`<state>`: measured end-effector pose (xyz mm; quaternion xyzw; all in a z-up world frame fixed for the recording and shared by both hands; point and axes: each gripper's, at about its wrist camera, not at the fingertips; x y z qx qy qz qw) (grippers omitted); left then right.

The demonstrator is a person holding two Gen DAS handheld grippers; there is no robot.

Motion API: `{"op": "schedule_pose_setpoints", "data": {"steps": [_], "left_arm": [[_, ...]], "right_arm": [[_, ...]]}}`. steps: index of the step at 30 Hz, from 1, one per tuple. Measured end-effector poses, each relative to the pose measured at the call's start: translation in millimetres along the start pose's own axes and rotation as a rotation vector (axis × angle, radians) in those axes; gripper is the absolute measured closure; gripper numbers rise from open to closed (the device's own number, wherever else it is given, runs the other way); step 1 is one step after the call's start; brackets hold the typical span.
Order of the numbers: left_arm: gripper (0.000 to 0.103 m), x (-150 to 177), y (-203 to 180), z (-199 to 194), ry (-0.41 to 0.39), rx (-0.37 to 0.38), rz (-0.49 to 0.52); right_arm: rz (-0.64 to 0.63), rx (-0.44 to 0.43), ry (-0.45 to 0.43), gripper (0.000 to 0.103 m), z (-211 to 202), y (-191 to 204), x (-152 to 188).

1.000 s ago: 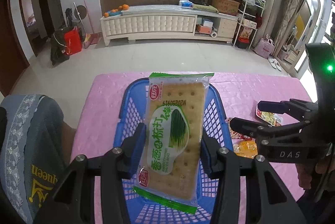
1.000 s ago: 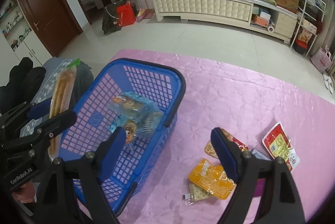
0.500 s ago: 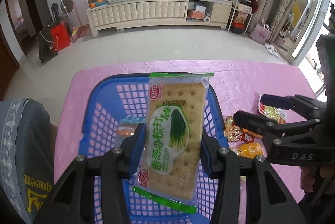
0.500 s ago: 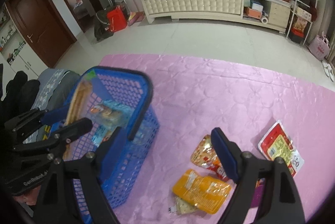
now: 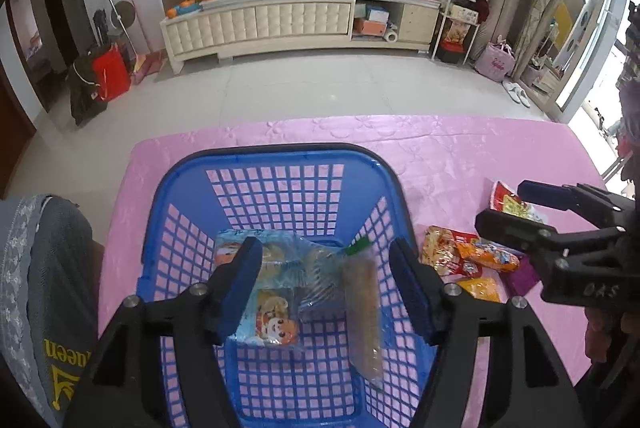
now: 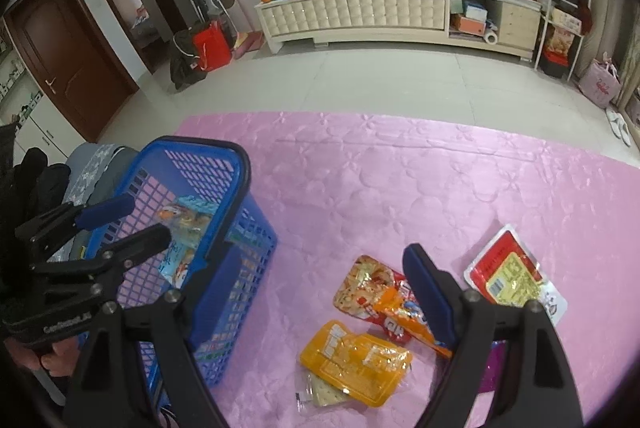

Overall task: Organize snacks
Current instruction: 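Lower the cracker pack in the left gripper into the blue basket, then move both open grippers away from the basket toward the snack pile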

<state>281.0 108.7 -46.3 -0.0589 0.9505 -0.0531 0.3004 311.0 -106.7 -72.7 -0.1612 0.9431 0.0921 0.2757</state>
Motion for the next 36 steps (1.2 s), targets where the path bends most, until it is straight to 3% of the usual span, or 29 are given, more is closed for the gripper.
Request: {"op": "schedule_pose_setpoints", "data": {"steps": [13,23,27,36], "left_arm": [[0.035,24.9,-17.0,-64.8,-0.067,0.013,0.002],[0.029,48.4,-58.4,-108.7,-0.122,0.04,0.052],[0.024,58.8,-75.9,-113.4,-0.128,0.068,0.071],[0.024,75.6,-111.6,-99.3,-0.085,0.096,0.119]], "right_arm": [[-0.018,-0.02,-0.059,0.017,-68.4,11.2,24.8],[-0.02,0.0,-0.095,0.017,-127.2,1.2,52.4],[-0.03,0.026,-0.094,0.017,-140.2,-8.5,65.9],[-0.006,0.071,-0.084,0.017,-156.0,-38.5,92.6]]}}
Point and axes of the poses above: each gripper's, at about its wrist camera, not at the fingertips, and z roughly the way its jaws point, y to its left, x to its underside, and after that the axes turned 9 degrees about -z, right-handed
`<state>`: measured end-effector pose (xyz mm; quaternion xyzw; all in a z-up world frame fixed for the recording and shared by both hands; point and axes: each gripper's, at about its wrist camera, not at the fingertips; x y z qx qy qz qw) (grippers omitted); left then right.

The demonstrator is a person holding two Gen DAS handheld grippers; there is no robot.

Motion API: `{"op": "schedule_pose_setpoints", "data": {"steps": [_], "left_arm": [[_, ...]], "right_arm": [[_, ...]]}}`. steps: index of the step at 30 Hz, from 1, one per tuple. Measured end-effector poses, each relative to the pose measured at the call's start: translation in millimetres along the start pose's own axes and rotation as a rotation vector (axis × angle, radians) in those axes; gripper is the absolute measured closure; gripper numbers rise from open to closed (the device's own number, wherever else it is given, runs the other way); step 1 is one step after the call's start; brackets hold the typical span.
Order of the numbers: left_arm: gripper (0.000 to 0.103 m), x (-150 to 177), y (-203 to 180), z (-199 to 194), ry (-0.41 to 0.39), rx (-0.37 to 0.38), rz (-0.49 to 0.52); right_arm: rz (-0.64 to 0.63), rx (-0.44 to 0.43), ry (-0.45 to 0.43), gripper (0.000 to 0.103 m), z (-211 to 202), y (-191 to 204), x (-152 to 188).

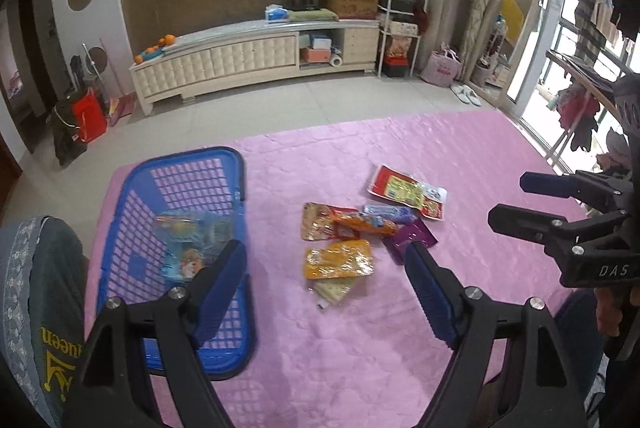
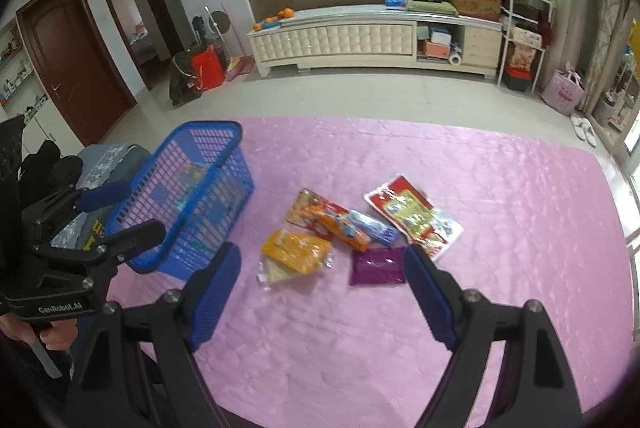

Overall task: Organize snacks
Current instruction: 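Move both open grippers away from the basket toward the snack pile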

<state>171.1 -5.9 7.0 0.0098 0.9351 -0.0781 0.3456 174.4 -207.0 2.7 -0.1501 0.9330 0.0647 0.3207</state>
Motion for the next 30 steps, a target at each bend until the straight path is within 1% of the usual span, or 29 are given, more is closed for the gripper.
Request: {"op": "schedule_pose_setpoints", "data": {"steps": [8,11,14,19,27,30], "left_arm": [[0.024,3.1,-26.4,27.5,0.052,0.001,0.017],[0.024,6.0,-31.6,39.9,0.075,0.002,0.015],[0.024,10.9,-36.1,55.5,0.099,-0.016,0.021],[0.024,21.8,-38.4,78.3,0.132,-0.032,0.026],[0.024,28.5,-35.0,119.8,0.199,-0.028,-0.021],[0.024,33.6,-31.1,134.1,0.217,-0.048,-0.029]], "right_arm": [[0.05,0.0,0.049,0.017,10.4,-29.3,19.3],[0.065,-0.001,0.074,0.017,20.8,-39.3,26.3],[0.08,-0.007,0.095,0.017,32.4,-48.8,32.8],[0.09,-0.007,0.136,0.017,56.7,-61.2,44.4],[0.086,-0.009,0.197,0.017,95.6,-80.2,52.8],[0.102,-0.018,0.227,0.017,111.9,-86.8,55.1]]}}
Point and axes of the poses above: each gripper's, at about its wrist camera, not at the fingertips, and z roughly the way its jaws point, y to its left, x to its underside, and after that the axes turned 9 degrees about -z, right-handed
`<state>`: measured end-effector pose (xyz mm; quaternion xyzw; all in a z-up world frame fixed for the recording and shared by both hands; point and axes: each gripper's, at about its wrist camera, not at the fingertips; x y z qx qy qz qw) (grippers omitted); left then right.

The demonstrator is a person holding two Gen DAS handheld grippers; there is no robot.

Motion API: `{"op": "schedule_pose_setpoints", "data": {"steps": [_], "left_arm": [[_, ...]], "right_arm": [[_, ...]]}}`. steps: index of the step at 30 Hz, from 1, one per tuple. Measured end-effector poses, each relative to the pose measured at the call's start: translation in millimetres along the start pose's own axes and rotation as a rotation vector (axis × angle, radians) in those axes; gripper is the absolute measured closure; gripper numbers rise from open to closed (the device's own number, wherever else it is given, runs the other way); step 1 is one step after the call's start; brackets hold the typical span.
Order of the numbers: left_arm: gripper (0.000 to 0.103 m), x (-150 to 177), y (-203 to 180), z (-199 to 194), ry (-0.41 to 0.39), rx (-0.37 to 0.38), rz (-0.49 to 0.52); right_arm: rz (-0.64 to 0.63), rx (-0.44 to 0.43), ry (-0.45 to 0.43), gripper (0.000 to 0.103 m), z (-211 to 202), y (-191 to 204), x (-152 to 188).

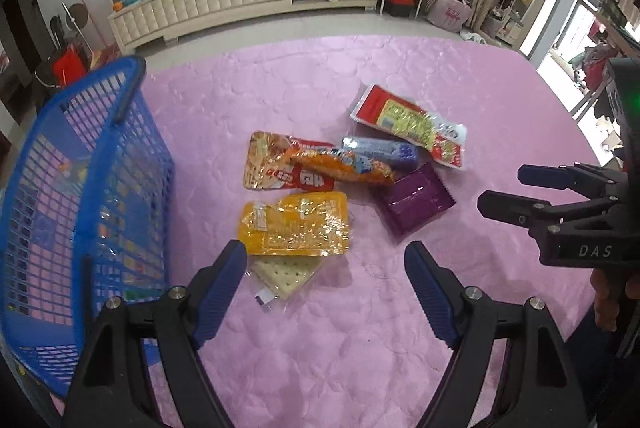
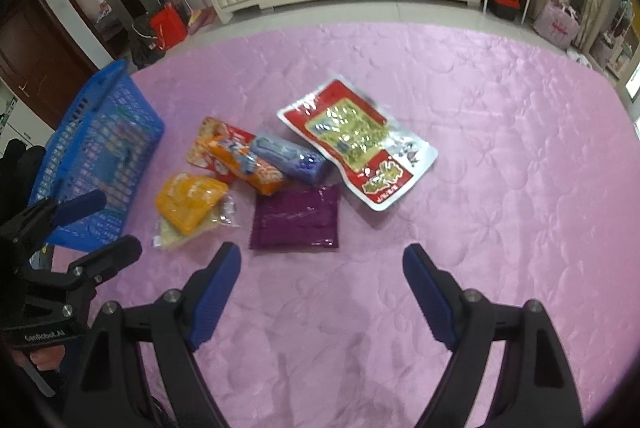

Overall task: Organize snacks
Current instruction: 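Move both open grippers away from the basket toward the snack pile, then grasp the purple bag with the right gripper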

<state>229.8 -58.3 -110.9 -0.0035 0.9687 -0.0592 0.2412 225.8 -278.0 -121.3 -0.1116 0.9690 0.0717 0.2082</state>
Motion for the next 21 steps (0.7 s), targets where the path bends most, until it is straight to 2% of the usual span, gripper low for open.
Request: {"op": "schedule_pose_setpoints", "data": {"steps": [3,14,17,21], "left_arm": [[0.024,7.3,3.4,7.8,-0.008,-0.033,0.004],[0.024,18.8,33.6,17.9,-0.005,-0.004,-0.078],[0.024,22.7,37.4,18.4,-0.002,-0.017,-0.069],[0.024,29.9,37.7,19.0,0.004,-0.033,-0.05]], "right_arm": [[0.008,-0.014,0.036,0.017,20.3,-3.4,-1.2],[0.003,-0.038,0.112,0.017,70.1,3.4,-17.8],[-0.032,-0.019,0.106,0.012,75.2,11.8,-20.1],[-0.108,0.045,0.102,0.012,77.8,27.8,-18.6]]}}
Point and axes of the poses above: each gripper's, at about its wrist camera, not at the fingertips, and z roughly the way its jaws point, y to its left, x to its underside, and after that the axes turned 9 degrees about -z, right-handed
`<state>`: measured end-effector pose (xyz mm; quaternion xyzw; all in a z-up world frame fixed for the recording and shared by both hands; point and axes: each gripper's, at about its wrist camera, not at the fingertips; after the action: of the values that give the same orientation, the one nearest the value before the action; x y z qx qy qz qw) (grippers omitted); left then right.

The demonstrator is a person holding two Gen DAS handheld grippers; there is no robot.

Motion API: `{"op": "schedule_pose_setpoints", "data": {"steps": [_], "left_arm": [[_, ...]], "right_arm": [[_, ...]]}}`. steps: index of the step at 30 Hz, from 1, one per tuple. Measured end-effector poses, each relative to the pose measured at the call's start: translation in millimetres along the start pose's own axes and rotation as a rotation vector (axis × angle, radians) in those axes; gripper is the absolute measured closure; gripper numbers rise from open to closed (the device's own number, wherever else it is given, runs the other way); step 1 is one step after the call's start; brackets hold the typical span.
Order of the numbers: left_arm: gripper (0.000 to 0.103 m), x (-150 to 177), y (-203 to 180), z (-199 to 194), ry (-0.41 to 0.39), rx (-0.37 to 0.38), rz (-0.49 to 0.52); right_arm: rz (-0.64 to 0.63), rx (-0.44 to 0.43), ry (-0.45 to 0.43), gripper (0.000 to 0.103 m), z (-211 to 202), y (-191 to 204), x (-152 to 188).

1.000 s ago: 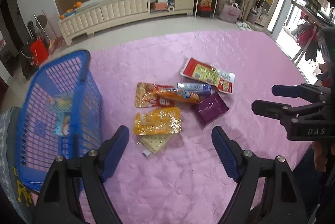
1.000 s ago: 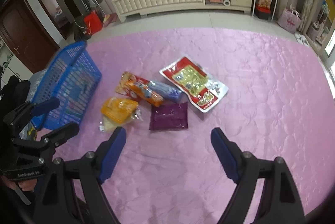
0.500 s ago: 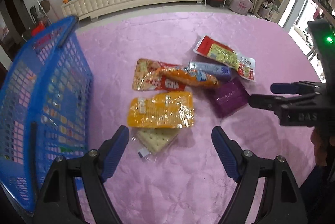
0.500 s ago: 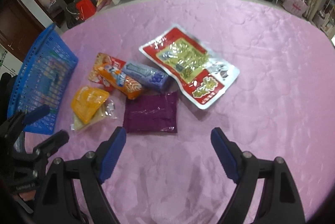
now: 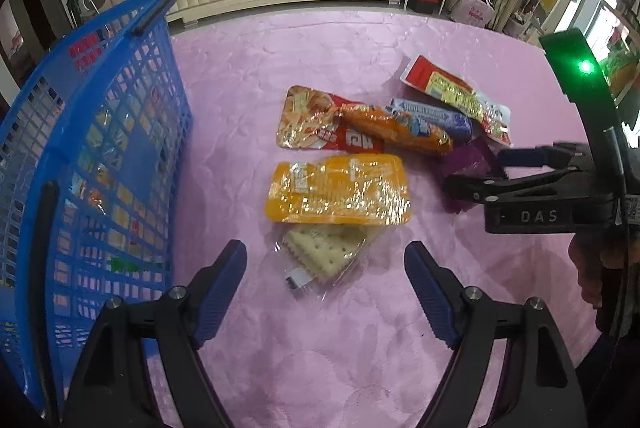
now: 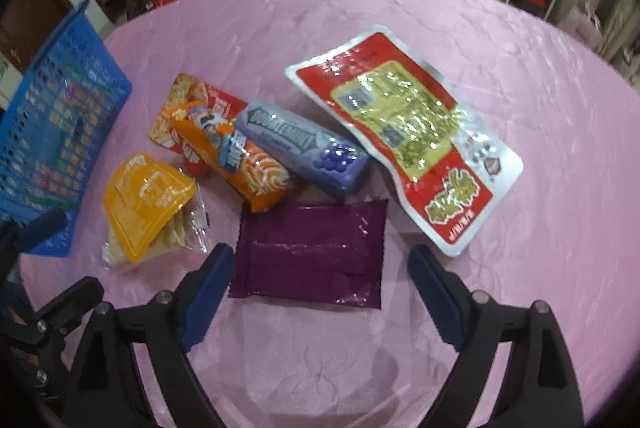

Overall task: Organize snacks
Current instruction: 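Grasp the purple bag with the right gripper, then grasp the plain cracker pack with the left gripper while the right gripper holds the purple bag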

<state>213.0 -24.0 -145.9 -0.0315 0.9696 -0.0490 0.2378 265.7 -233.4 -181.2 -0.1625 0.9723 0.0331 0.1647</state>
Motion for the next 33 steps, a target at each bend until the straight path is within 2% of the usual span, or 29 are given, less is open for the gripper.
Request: {"op": "schedule_pose_setpoints", "data": {"steps": [4,6,7,9,11,14,20,24,29,31,33], "left_arm": [[0.024,7.4,0.1,0.1,0.007,-0.007,0.014],[0.024,10.3,0.7,-0.1,0.008,-0.013,0.022],[0.024,11.2,1.4,0.2,0.004,-0.017,0.024],[0.024,12.9,1.7,1.2,0.005,-0.025,0.042],[0.024,12.2,-0.5,4.1,0.009,-0.035,0.072],[0.024,9.3,-3.1,11.0,0.013,-0.051,0.108],[0.024,-1.6,-7.1,26.7,0.012,-0.082,0.122],[0.023,-3.5,-10.2,45.9,0.063,-0.096,0.161],[0.021,-10.8,-6.5,53.9,0.072,-0.039,0.138],[0.021,-12.8,-4.6,58.1,0.088,0.012,0.104],[0.021,-12.7,-8.8,59.7,0.078,0.019,0.106]], "right_arm": [[-0.065,0.057,-0.038,0.013,0.9,16.2,4.8],[-0.118,0.088,-0.059,0.018,0.0,24.2,9.7],[-0.126,0.08,-0.072,0.024,-0.9,25.2,12.1],[-0.137,0.077,-0.077,0.027,-2.6,26.8,16.2],[-0.147,0.073,-0.094,0.036,-5.5,26.1,22.0],[-0.113,0.041,-0.123,0.043,-10.9,16.9,31.7],[-0.034,-0.003,-0.154,0.043,-23.4,-5.4,49.9],[0.017,-0.025,-0.179,0.043,-32.1,-22.8,52.2],[0.044,-0.046,-0.204,0.043,-39.4,-24.8,47.0],[0.042,-0.049,-0.203,0.043,-37.1,-23.2,45.1],[0.042,-0.065,-0.191,0.043,-32.9,-20.5,44.4]]}}
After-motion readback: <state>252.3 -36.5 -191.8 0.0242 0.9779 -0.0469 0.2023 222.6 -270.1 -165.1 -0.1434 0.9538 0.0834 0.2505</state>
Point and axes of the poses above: each gripper's, at about its wrist camera, not at the fingertips, and z roughly the way its jaws point, y to its left, x to its underside, and after that the axes turned 9 degrees about -z, right-handed
